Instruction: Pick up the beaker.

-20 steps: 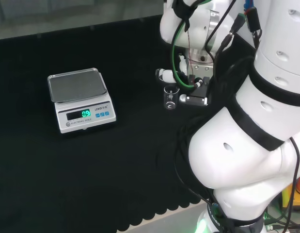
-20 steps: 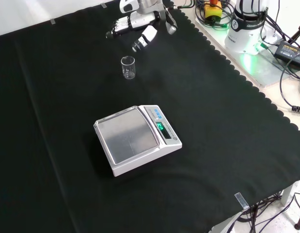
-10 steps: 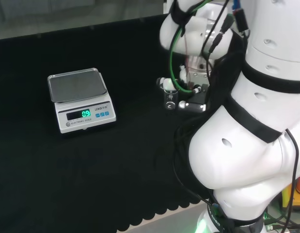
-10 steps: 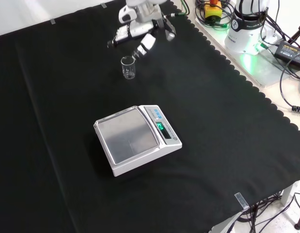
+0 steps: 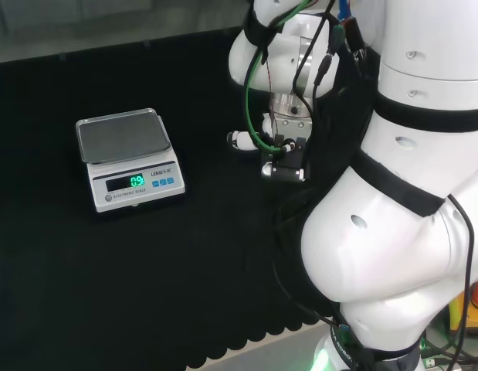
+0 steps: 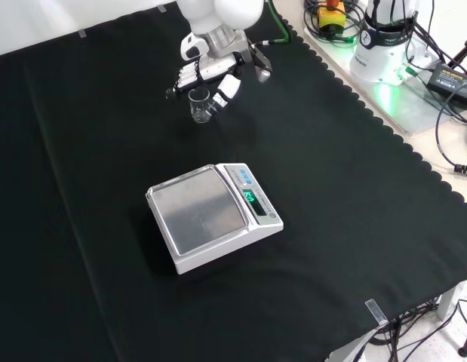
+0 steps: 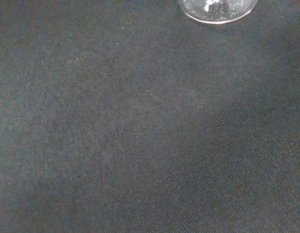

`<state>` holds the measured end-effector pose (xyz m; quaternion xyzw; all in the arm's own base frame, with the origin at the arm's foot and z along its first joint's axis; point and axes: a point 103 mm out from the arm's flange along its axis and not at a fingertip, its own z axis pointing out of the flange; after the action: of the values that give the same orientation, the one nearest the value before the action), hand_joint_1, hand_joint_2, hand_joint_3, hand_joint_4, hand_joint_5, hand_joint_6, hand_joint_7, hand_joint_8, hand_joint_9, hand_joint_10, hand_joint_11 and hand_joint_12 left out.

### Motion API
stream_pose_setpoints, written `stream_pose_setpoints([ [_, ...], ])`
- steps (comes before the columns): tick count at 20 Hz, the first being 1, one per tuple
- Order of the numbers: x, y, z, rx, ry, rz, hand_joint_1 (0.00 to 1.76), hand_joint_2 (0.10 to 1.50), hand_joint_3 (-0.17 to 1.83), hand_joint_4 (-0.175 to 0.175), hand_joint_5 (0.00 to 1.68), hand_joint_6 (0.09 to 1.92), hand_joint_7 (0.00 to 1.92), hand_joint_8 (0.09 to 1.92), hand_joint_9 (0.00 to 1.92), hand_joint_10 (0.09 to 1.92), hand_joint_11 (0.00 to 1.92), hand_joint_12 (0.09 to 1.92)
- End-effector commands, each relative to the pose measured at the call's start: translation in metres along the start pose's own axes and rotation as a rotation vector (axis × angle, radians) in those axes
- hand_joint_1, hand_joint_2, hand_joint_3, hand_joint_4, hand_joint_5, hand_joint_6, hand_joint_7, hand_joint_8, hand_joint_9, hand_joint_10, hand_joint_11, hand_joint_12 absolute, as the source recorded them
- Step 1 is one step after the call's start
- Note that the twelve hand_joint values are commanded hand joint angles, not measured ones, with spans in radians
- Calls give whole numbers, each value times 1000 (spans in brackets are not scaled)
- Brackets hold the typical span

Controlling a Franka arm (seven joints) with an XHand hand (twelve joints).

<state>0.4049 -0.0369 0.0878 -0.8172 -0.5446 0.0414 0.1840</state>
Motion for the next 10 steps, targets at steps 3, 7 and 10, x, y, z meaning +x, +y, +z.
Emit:
stream_pose_setpoints([
  [3,-13,2,0,15,-48,14,72,941,259,-4,35,87,0,562,79,904,92,1533],
  [7,-4,2,1,30,-93,25,203,927,236,-10,77,87,39,773,369,905,409,1431],
  [10,1,2,1,25,-122,36,311,916,226,-17,139,87,111,864,576,863,611,1348],
])
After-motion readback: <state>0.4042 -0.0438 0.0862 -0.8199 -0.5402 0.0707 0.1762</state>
